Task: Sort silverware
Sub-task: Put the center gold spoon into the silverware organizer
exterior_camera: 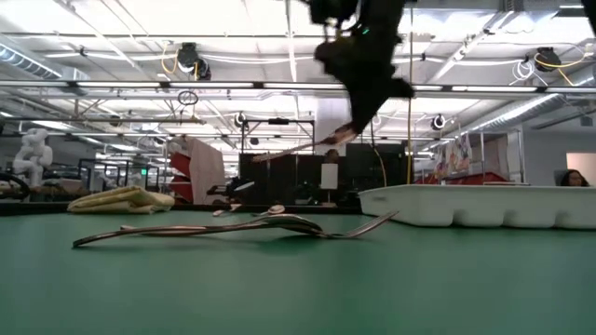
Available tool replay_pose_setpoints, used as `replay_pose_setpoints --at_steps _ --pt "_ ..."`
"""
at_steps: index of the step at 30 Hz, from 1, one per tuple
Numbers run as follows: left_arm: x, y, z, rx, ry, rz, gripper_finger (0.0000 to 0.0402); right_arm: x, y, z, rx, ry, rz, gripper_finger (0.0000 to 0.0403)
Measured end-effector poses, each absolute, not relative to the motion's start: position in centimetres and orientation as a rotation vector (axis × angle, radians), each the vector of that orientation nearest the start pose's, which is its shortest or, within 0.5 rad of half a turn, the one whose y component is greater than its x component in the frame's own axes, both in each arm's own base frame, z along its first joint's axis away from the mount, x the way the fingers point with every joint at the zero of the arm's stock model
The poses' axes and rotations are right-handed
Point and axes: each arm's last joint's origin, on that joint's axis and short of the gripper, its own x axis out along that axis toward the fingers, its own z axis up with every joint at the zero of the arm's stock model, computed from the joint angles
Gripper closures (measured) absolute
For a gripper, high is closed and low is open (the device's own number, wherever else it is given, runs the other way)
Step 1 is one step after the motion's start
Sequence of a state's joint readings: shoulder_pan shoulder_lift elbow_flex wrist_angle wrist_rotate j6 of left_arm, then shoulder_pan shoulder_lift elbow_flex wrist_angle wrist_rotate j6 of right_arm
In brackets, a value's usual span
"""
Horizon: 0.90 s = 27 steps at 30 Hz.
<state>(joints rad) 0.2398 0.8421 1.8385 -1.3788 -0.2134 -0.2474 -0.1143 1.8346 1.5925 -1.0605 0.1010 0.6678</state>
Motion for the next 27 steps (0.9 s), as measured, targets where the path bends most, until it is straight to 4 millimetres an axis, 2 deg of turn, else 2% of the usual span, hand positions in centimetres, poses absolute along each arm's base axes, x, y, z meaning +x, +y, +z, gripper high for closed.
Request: replay_pose_setpoints --at_steps 4,7,11,14,16,20,24,27 --pt "1.4 1.0 50.3 -0.245 0.328 0.493 0.0254 33.0 -4.2 29.4 0.637 1.094 -0.789 0.0402" --pt "1.4 1.0 50.3 -0.245 0.328 0.493 0.0254 29.7 -3.3 30.6 0.736 0.966 -0.949 0.0402" --pt "1.4 1.0 50.3 -0.244 0.329 0.493 0.0254 25.6 -1.4 30.3 0.862 0.803 -1.107 0.0402" --pt "1.4 1.0 50.3 -0.227 0.333 0.49 0.0254 23.4 -0.1 28.9 0.972 0.699 -1.197 0.0402" --pt "1.4 1.0 50.3 -0.225 0.332 0.49 0.0254 22.9 0.7 27.5 1.054 0.647 -1.214 0.0402" --pt "1.5 1.0 50.4 -0.224 0.321 0.489 0.0254 23.2 2.0 25.5 1.181 0.543 -1.186 0.0403" --pt "1.5 1.0 50.4 -0.225 0.321 0.488 0.0254 22.9 2.8 23.4 1.302 0.457 -1.282 0.0403" --pt "1.5 1.0 50.4 -0.226 0.321 0.489 0.0254 22.8 3.2 22.7 1.358 0.427 -1.312 0.0403"
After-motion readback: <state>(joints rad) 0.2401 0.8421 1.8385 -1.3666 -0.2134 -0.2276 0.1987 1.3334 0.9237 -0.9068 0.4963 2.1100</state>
